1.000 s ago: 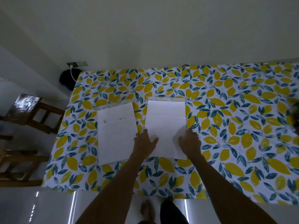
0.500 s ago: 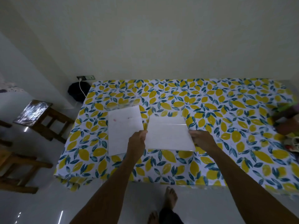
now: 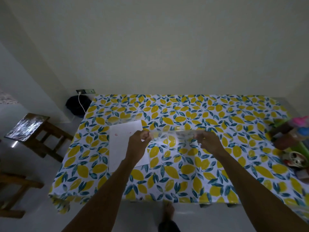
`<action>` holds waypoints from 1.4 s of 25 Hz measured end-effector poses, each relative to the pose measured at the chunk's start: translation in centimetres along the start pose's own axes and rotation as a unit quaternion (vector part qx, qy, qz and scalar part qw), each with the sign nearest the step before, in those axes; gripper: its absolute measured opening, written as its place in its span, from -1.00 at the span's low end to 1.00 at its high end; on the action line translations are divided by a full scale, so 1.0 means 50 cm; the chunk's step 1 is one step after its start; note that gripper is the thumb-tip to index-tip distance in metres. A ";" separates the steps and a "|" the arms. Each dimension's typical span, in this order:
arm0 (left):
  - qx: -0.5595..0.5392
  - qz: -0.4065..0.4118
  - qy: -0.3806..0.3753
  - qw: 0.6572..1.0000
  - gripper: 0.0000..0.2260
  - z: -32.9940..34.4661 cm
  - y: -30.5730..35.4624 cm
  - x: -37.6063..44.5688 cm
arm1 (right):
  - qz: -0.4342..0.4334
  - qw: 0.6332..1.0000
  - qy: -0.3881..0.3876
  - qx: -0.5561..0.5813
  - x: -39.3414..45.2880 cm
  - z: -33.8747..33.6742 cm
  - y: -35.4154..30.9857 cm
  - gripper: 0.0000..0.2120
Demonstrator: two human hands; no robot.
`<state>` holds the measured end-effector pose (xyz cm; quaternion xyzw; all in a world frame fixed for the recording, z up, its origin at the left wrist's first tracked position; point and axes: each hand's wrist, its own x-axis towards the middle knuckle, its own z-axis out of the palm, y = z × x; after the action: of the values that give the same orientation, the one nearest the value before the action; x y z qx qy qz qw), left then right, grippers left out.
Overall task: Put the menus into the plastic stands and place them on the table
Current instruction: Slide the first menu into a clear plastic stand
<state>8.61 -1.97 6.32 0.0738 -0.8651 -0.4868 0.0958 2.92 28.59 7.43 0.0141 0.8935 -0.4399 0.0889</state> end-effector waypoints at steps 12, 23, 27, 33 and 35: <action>0.066 -0.133 -0.085 0.985 -0.80 0.108 -0.131 0.180 | 0.015 0.998 -0.006 -0.067 0.185 0.119 0.094 -0.75; 0.154 -0.164 -0.123 0.967 -0.71 0.146 -0.174 0.196 | 0.046 0.990 0.052 -0.123 0.197 0.182 0.136 -0.80; 0.159 -0.188 -0.111 0.963 -0.73 0.155 -0.171 0.192 | 0.027 0.989 0.059 -0.137 0.197 0.183 0.137 -0.80; 0.146 -0.182 -0.104 0.967 -0.77 0.159 -0.158 0.188 | 0.042 0.990 0.043 -0.131 0.198 0.176 0.127 -0.81; 0.121 -0.180 -0.095 0.972 -0.85 0.157 -0.158 0.183 | 0.060 0.991 0.023 -0.120 0.195 0.174 0.125 -0.84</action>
<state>-1.87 -1.55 -3.58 0.1927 -0.8951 -0.3929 -0.0853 -4.75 25.03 -4.31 0.0671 0.9392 -0.3227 0.0961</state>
